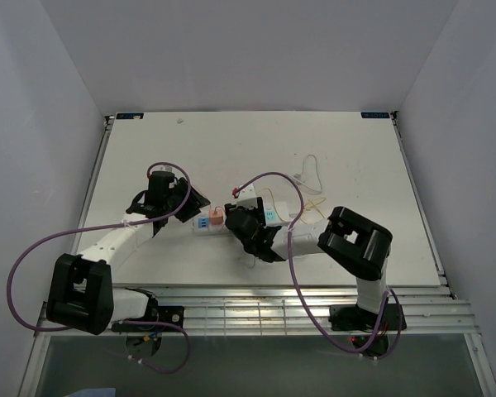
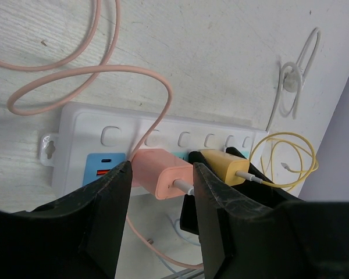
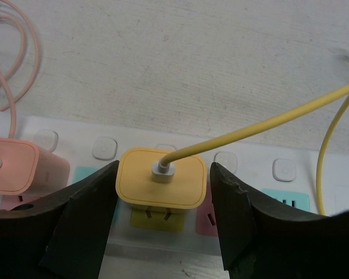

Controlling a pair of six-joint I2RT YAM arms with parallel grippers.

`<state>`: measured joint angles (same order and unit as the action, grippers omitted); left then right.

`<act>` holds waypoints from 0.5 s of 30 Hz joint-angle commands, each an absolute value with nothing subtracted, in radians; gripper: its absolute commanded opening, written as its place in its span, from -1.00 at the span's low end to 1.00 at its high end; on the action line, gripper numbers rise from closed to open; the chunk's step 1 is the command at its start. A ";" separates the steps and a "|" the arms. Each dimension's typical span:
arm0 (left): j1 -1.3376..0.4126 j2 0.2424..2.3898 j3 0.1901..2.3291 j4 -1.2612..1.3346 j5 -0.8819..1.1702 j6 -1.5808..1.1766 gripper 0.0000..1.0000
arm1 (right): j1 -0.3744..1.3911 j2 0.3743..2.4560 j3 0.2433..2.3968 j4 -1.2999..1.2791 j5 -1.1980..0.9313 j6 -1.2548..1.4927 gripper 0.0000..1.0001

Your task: Insert the plug

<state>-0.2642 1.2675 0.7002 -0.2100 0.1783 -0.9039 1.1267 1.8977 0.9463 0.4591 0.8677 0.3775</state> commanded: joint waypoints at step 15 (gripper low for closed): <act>-0.267 1.210 0.647 -0.216 0.176 -0.900 0.15 | 1.120 1.798 0.933 0.471 0.833 0.371 0.35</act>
<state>-0.2642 1.2503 0.6735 -0.2104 0.1738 -0.9035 1.1255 1.8141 0.9371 0.4488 0.8310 0.3740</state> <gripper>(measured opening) 0.573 0.678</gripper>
